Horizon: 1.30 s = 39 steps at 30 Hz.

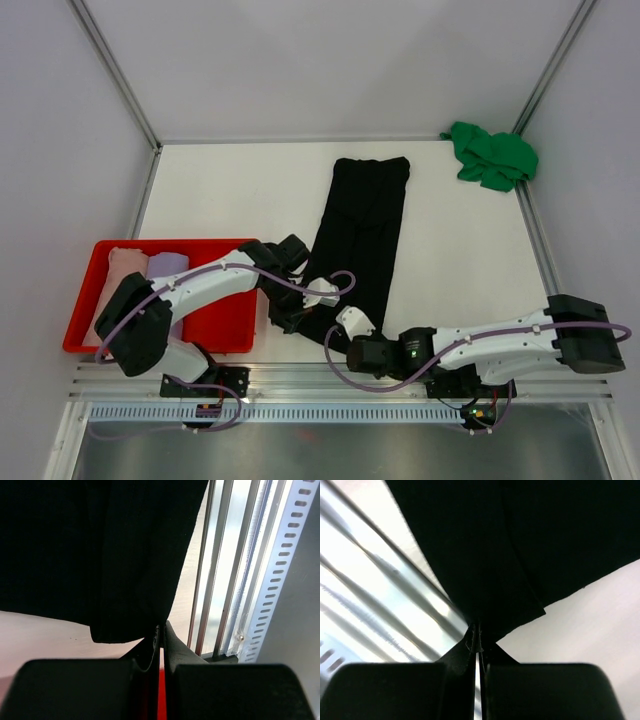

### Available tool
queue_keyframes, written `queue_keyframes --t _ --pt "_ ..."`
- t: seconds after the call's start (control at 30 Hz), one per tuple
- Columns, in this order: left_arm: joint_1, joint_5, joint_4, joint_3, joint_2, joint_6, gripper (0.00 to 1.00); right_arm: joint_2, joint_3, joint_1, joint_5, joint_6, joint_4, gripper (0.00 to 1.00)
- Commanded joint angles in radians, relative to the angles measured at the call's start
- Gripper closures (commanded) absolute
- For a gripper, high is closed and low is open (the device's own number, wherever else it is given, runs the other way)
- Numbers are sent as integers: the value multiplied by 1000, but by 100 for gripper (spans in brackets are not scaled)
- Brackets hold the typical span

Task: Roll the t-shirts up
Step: Roll the tshirt

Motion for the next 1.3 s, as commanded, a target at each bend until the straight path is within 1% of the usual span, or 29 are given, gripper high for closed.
queue_keyframes --t 0.0,0.07,0.1,0.13,0.2,0.23,0.3,0.33,0.4,0.43,0.53,0.57,0.7,0.77,0.8,1.0,1.1,1.17,1.2,1.27 --pt "7 48 -35 49 17 57 98 -145 -13 -8 -62 2 -18 100" --pt "9 48 -49 75 46 74 98 -196 -30 -51 -122 -27 3 100" --pt "11 46 -54 85 56 79 98 -242 -42 -75 -186 -39 11 100" --pt "17 45 -67 99 68 92 98 -262 -49 -133 -237 -53 26 100" --pt "27 42 -81 141 106 103 98 -314 -74 -209 -327 -82 48 100" --pt "41 43 -95 151 120 115 98 -328 -83 -287 -410 -85 67 100" --pt "55 40 -100 178 151 125 98 -355 -89 -361 -467 -85 63 100" --pt "69 40 -103 187 160 129 97 -360 -86 -422 -493 -88 49 100" --pt "76 39 -103 194 184 135 97 -356 -82 -471 -522 -93 49 100" --pt "81 35 -104 197 194 137 97 -346 -80 -520 -541 -93 57 100" --pt "87 32 -106 216 226 134 96 -281 -80 -612 -613 -102 49 100" --pt "90 31 -106 220 234 132 96 -244 -77 -635 -624 -104 39 100" --pt "122 13 -94 243 275 120 93 -196 -62 -746 -636 -110 34 100" --pt "130 -20 -80 259 298 99 89 -191 -62 -792 -639 -114 26 100" --pt "133 -32 -59 263 304 74 86 -188 -65 -833 -644 -114 35 100" --pt "135 -106 9 299 324 -24 81 -144 -60 -892 -656 -114 37 100" --pt "138 -152 37 317 317 -64 74 -133 -53 -907 -656 -99 42 100" --pt "139 -152 47 332 288 -70 68 -128 -46 -919 -658 -85 35 100" --pt "139 -147 51 336 248 -70 61 -125 -46 -935 -655 -76 22 100" --pt "138 -139 61 348 205 -70 55 -121 -49 -955 -653 -61 5 100"
